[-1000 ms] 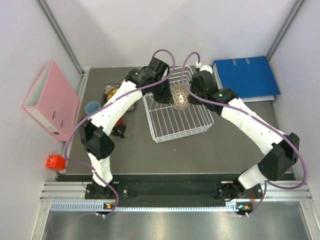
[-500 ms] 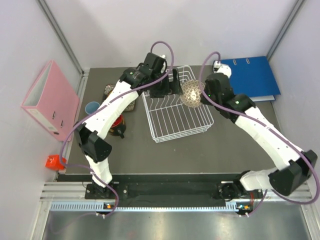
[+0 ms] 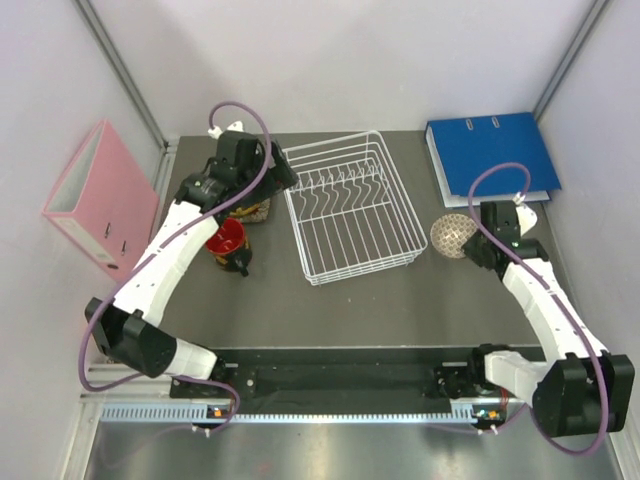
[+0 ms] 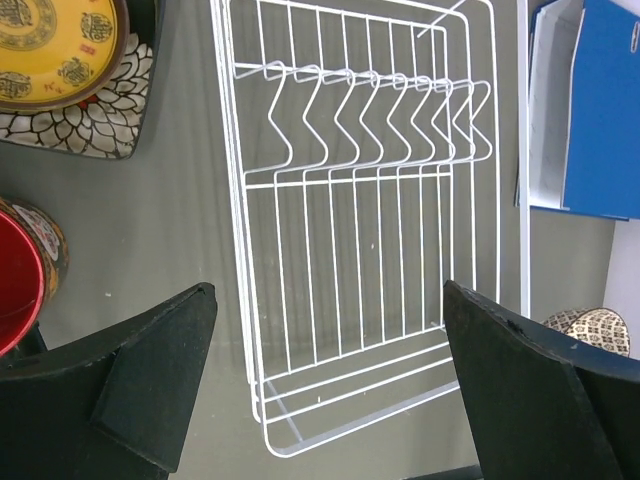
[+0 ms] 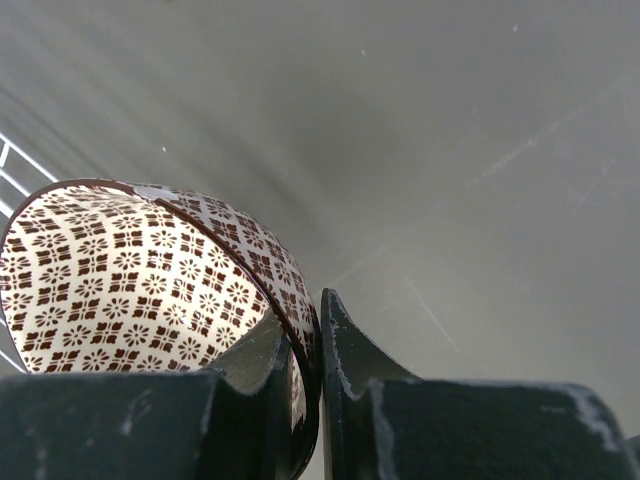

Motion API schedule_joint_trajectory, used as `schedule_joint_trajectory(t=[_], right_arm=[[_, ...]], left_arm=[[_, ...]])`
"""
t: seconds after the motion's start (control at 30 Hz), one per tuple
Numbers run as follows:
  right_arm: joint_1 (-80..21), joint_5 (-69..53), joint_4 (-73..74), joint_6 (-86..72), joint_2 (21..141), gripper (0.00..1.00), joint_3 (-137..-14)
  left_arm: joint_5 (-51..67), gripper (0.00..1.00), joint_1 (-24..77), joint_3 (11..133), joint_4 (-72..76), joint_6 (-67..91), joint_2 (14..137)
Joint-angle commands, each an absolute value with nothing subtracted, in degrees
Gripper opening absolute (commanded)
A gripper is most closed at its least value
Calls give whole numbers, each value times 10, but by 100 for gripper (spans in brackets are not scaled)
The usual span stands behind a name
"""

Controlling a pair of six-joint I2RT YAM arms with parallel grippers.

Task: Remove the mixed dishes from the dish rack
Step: Place the bowl at the center of the board.

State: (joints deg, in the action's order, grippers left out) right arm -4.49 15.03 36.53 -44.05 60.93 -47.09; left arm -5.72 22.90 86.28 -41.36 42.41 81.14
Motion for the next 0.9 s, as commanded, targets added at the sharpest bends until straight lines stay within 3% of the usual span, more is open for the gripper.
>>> schedule_joint_trajectory(t=[0.0,0.23,0.63,0.7,0.73,0.87], right_arm=[[-39,135,303,-477,605,0,-481],[-21,123,238,-487,658,0,-434],[18,98,183,-473,773,0,-461],[19,92,179,-468,787,8,-461],[21,90,171,-467,789,19,-455],[24,79,157,-459,790,37,-444]], left_arm=[[-84,99,236,845,-373,439,792],[-73,99,236,806,-359,450,783],[-72,99,236,785,-351,451,795],[-69,99,236,783,-349,451,799],[-67,99,236,783,-348,451,801],[-63,99,236,782,-349,454,809]])
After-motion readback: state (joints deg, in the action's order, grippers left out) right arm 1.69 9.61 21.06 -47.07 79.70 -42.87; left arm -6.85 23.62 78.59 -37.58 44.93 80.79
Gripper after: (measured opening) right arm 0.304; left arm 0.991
